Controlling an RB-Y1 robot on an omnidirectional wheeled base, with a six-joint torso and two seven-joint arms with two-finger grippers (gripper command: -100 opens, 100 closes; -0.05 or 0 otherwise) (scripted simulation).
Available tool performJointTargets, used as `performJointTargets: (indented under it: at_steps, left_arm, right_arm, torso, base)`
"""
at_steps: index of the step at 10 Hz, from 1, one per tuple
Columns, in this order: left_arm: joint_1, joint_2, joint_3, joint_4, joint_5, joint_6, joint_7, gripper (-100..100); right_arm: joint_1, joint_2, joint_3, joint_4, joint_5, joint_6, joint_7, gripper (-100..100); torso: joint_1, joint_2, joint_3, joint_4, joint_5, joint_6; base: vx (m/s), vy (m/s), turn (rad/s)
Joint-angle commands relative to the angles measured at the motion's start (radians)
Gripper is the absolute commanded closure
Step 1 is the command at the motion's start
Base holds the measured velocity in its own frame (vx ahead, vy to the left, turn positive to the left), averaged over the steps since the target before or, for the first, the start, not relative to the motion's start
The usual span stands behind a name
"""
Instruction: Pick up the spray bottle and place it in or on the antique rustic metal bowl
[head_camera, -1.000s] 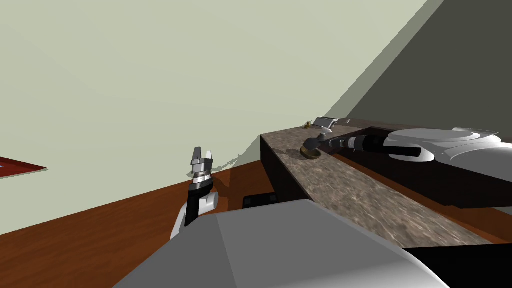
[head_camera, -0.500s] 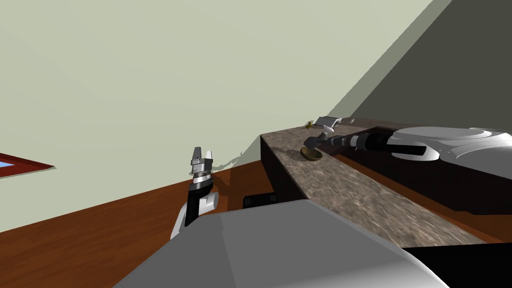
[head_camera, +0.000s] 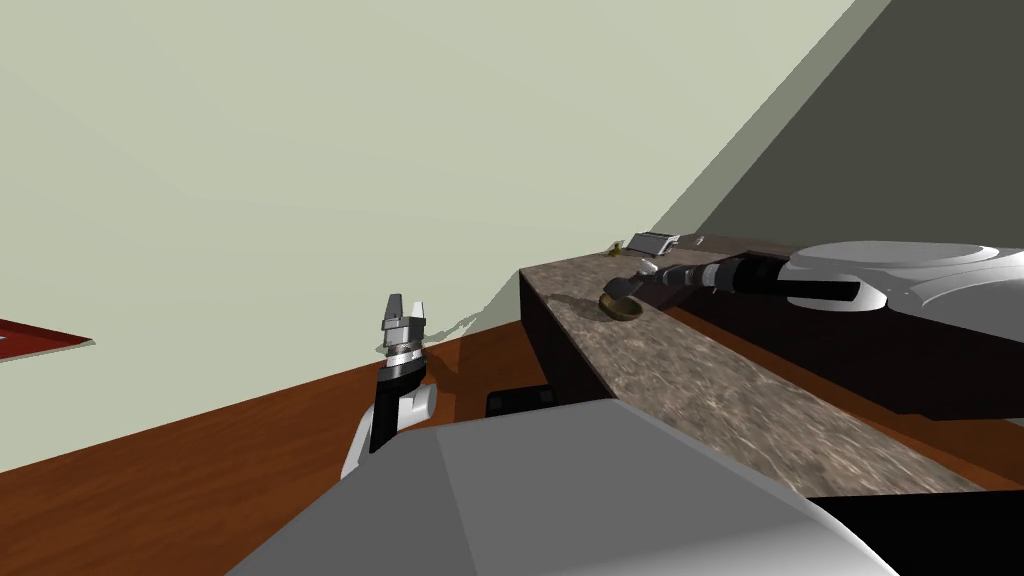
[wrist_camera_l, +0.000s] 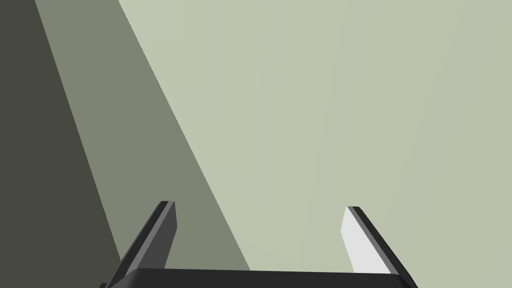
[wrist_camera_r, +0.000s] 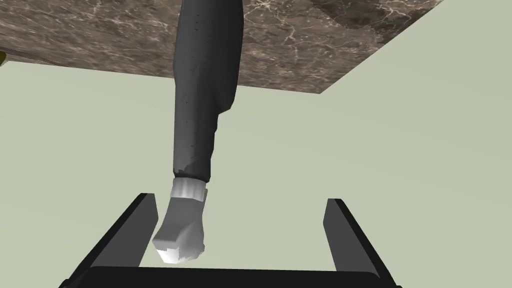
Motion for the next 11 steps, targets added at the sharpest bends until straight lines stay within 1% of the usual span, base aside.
performJointTargets:
  at_steps: [1,2,3,4,5,6,11]
  left_arm:
    - [0.000,0.000,0.000,0.000,0.000,0.000,0.000,0]
    - [0.000,0.000,0.000,0.000,0.000,0.000,0.000,0]
    - [0.000,0.000,0.000,0.000,0.000,0.000,0.000,0]
    - [0.000,0.000,0.000,0.000,0.000,0.000,0.000,0]
    - [0.000,0.000,0.000,0.000,0.000,0.000,0.000,0]
    - [0.000,0.000,0.000,0.000,0.000,0.000,0.000,0]
    - [0.000,0.000,0.000,0.000,0.000,0.000,0.000,0]
  right_arm:
    - [0.019,-0.036,-0.024,-0.014,-0.012,-0.010,-0.022,-100]
    - [0.018,-0.052,-0.028,-0.018,-0.015,-0.014,-0.032,-100]
    - [0.016,-0.083,-0.036,-0.025,-0.020,-0.022,-0.052,-100]
    - [0.016,-0.098,-0.040,-0.029,-0.023,-0.025,-0.062,-100]
    - [0.036,-0.091,-0.052,-0.033,-0.027,-0.019,-0.053,-100]
    - [0.040,-0.094,-0.056,-0.034,-0.029,-0.020,-0.055,0]
    - [0.039,-0.094,-0.056,-0.034,-0.029,-0.020,-0.054,0]
  torso:
    - [0.000,0.000,0.000,0.000,0.000,0.000]
    - [0.001,0.001,0.000,0.000,0.001,0.000]
    - [0.002,0.001,0.001,0.001,0.001,0.000]
    - [0.002,0.001,0.001,0.001,0.001,0.000]
    - [0.002,0.001,0.001,0.001,0.001,0.000]
    - [0.001,0.002,0.001,0.001,0.000,0.000]
    - [0.000,0.002,0.001,0.001,0.000,0.000]
  base:
    - [0.013,0.024,-0.076]
    - [0.010,0.018,-0.048]
    - [0.011,0.018,-0.070]
    - [0.012,0.019,-0.062]
    - [0.006,0.009,-0.011]
    - [0.000,0.000,0.000]
    - [0.000,0.000,0.000]
